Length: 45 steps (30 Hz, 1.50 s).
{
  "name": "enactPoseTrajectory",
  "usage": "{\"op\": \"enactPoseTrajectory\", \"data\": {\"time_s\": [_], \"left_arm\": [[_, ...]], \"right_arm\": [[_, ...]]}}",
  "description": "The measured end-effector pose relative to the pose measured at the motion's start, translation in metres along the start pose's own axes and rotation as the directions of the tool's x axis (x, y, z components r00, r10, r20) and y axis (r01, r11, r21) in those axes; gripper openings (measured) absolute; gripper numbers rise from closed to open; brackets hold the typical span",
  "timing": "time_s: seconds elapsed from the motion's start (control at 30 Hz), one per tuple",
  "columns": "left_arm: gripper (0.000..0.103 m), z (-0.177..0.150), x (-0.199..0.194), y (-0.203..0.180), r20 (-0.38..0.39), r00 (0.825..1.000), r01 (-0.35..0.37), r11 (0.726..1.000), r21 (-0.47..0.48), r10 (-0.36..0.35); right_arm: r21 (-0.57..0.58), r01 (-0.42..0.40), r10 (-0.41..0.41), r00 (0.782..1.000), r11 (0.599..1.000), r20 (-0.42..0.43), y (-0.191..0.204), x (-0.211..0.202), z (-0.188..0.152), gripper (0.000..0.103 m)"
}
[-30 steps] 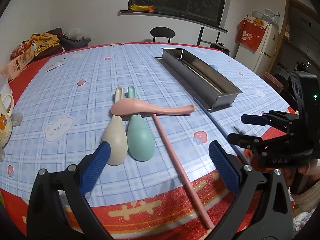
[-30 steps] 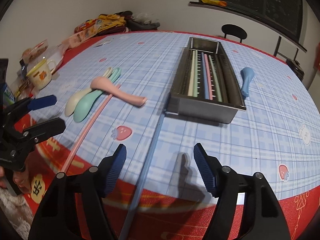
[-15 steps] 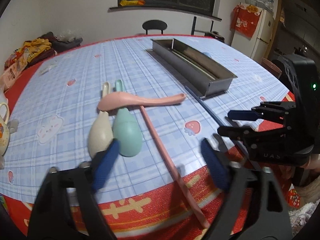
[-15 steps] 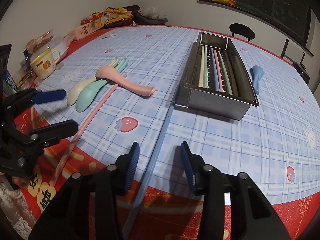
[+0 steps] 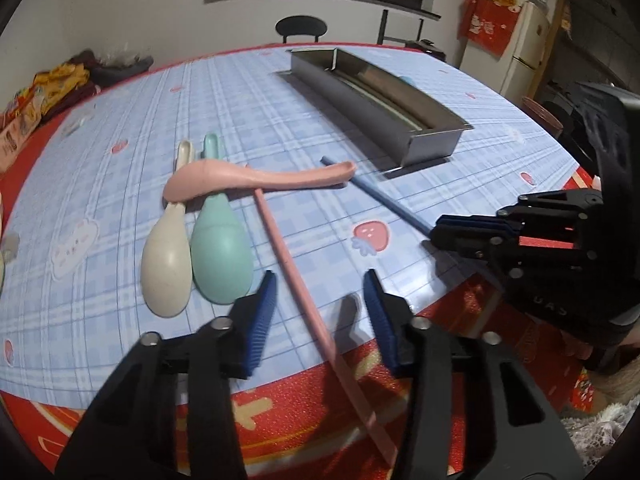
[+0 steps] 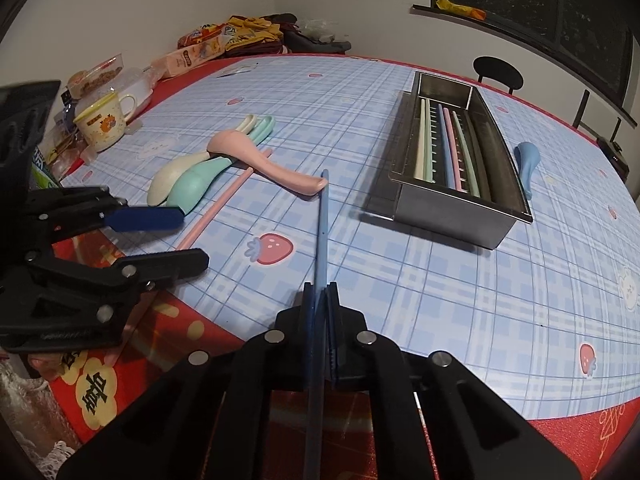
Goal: Organize utensils
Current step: 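Grasp a blue chopstick with the right tool, then grasp a pink chopstick with the left tool while the right tool holds the blue one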
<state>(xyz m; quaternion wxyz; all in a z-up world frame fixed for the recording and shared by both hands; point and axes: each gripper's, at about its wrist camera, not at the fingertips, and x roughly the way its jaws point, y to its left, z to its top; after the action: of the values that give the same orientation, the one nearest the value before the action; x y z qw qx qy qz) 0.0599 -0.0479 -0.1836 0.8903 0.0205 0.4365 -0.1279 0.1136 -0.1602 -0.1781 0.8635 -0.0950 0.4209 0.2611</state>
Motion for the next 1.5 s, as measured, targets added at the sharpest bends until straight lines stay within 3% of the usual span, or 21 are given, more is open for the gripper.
{"op": "enactPoseTrajectory", "data": {"time_s": [0.13,0.37,0.57,0.73,1.5], "left_arm": [[0.033,0.001,0.003,0.003,-0.005,1.000,-0.026,1.000,-0.014,0.025],[0.034,0.001,0.006,-0.009,-0.009,0.995,-0.096,0.994,0.048,0.096],[0.033,0.000,0.007,-0.009,-0.008,0.995,-0.096,0.994,0.046,0.097],[0.015,-0.001,0.004,-0.001,0.000,0.997,-0.080,0.997,0.005,0.080],[0.016,-0.002,0.005,0.007,0.000,0.999,-0.044,0.999,-0.028,0.044]], "right_arm": [[0.020,-0.016,0.016,1.000,1.000,0.000,-0.004,0.000,0.001,0.007],[0.072,0.001,-0.001,1.000,0.997,0.007,-0.012,-0.001,0.000,0.006],[0.085,-0.010,0.009,1.000,0.996,0.009,-0.015,-0.002,-0.001,0.006],[0.095,-0.021,0.020,1.000,0.995,0.009,-0.016,-0.002,0.000,0.006],[0.067,0.007,-0.007,1.000,0.998,0.002,-0.011,-0.001,0.001,0.007]]}}
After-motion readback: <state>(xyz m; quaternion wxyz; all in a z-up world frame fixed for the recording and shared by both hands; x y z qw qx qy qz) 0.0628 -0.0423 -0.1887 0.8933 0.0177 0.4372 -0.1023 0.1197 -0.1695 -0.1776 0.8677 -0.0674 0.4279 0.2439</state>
